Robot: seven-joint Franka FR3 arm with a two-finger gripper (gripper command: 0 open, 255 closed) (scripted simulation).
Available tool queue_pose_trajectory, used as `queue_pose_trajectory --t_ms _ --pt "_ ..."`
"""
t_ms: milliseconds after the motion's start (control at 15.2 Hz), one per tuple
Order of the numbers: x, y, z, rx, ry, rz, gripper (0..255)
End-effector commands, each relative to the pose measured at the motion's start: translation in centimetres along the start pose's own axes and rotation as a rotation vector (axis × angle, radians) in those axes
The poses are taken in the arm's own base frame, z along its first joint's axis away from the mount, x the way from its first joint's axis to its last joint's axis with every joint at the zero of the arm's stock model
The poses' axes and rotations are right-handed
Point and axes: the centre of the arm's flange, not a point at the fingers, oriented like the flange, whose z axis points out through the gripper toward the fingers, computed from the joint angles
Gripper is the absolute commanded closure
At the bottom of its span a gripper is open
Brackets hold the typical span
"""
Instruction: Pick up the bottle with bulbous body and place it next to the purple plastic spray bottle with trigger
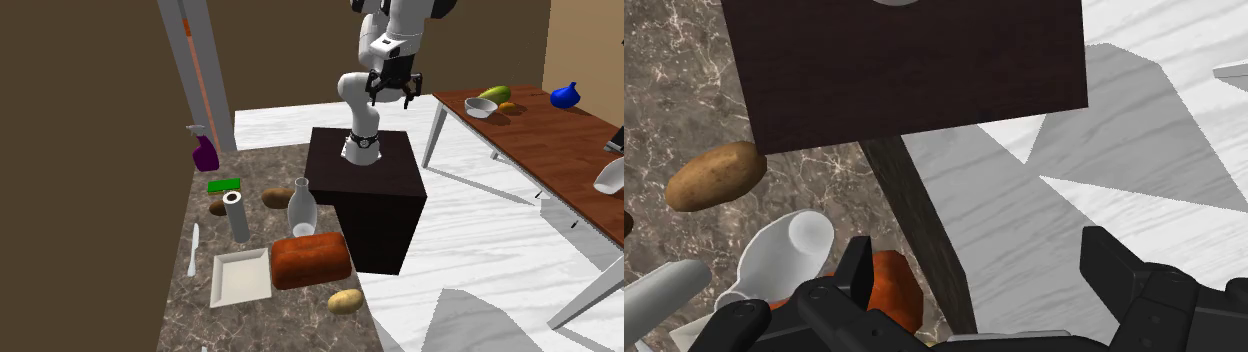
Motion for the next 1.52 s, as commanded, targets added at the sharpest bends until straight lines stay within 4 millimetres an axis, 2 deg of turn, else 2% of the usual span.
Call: queue_pose_trajectory --t_ms 0,1452 --pt "0.0 0.0 0.0 0.0 0.0 0.0 0" --pt "10.0 20.3 17.2 0.005 0.133 -0.034 0"
